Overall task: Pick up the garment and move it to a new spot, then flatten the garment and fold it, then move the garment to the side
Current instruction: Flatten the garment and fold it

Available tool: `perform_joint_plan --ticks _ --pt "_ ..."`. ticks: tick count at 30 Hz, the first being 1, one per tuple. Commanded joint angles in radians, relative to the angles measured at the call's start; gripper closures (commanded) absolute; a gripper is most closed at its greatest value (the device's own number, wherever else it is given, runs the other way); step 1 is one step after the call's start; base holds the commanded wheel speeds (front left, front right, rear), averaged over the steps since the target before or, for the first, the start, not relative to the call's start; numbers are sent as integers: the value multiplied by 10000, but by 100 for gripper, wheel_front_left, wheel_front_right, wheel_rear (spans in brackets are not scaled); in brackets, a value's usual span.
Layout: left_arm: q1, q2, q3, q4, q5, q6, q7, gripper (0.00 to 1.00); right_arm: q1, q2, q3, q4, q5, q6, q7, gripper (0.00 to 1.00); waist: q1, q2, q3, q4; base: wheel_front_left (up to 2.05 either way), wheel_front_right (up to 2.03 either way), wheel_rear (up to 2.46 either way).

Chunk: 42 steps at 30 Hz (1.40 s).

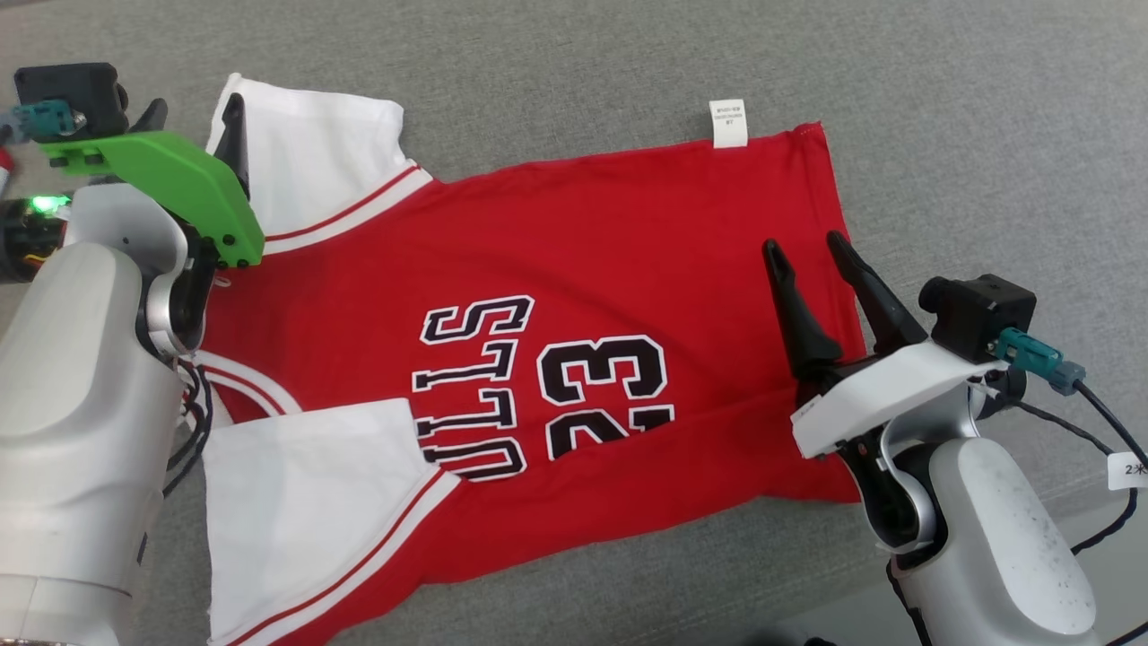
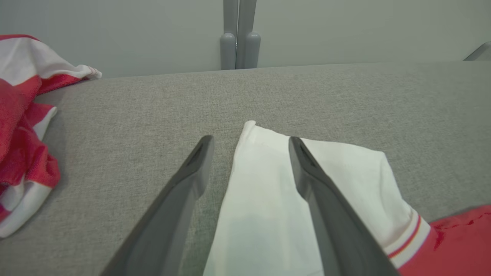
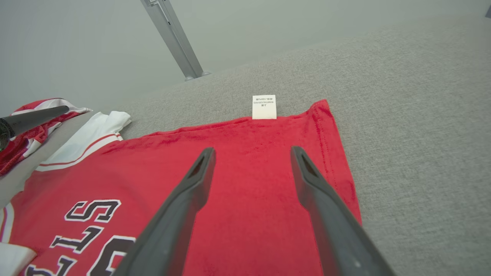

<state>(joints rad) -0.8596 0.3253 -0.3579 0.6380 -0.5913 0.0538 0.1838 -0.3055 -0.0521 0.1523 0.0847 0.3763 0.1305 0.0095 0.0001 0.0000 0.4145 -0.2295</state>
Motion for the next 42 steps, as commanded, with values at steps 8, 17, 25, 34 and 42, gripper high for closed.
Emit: perform_joint_plan --ticks 8,17,25,34,42 --pt "-1069 373 -39 1570 400 270 -225 0 -258 -120 101 -265 111 4 -303 0 -1 0 820 -940 0 0 0" --pt "-1507 370 -315 2717 576 177 41 0 -262 -192 66 -381 163 4 -400 0 -1 0 818 -988 0 0 0" --pt "-1651 112 -608 3303 569 -261 -61 100 -478 -402 -74 -354 130 4 -249 0 -1 0 684 -773 0 0 0" --pt "-1801 -240 -547 3233 288 -763 -1151 100 -1634 -1491 47 967 -769 2 401 0 -1 0 239 34 0 0 0" --pt "-1416 -673 -460 2419 -139 -1327 -1953 100 -3159 -2408 338 3159 -1718 1 723 0 -1 0 84 1003 0 0 0"
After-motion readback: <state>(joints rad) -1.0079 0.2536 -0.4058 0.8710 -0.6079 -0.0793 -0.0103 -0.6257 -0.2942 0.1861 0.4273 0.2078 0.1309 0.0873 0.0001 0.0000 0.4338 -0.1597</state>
